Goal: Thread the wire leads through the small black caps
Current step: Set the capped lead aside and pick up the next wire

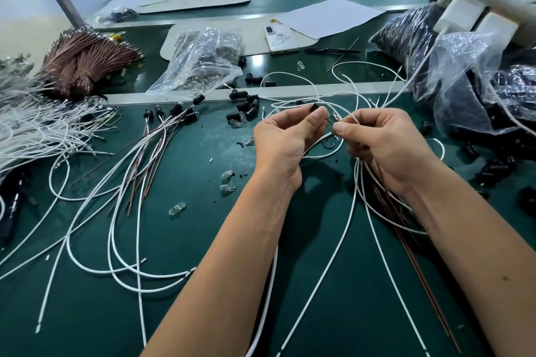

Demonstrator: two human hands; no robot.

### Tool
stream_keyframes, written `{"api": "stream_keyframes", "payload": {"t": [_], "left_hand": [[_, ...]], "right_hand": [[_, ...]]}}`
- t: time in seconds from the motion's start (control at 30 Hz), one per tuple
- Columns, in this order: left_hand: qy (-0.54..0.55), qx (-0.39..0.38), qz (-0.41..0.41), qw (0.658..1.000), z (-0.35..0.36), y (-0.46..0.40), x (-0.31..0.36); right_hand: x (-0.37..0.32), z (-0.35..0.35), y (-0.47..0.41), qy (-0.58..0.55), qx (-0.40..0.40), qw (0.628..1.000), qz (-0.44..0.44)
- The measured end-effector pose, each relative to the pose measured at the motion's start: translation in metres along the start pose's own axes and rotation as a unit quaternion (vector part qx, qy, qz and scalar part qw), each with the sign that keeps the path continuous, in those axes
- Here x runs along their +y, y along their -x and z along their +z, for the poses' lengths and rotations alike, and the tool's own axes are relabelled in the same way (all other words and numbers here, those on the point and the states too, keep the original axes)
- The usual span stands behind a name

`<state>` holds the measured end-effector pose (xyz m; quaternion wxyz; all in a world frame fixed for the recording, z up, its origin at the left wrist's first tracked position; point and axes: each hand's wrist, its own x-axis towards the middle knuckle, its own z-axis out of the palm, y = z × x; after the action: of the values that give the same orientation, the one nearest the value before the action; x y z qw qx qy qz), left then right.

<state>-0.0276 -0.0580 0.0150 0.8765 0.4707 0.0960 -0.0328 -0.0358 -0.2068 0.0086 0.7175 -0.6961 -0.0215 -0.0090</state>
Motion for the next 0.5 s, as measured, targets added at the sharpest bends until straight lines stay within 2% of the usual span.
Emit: {"api": "stream_keyframes", "payload": {"t": [0.33, 0.5], "left_hand": [[-0.010, -0.001, 0.017, 1.000, -0.0020, 0.0007, -0.0002], [-0.050, -0.034, 0.028, 0.998, -0.0081, -0.0052, 0.0053]], "right_hand": [[-0.0001, 0.0019, 0.0000, 0.006, 0.007, 1.000, 0.003], [0.0013, -0.0017, 0.0009, 0.037, 0.018, 0.999, -0.013]]}}
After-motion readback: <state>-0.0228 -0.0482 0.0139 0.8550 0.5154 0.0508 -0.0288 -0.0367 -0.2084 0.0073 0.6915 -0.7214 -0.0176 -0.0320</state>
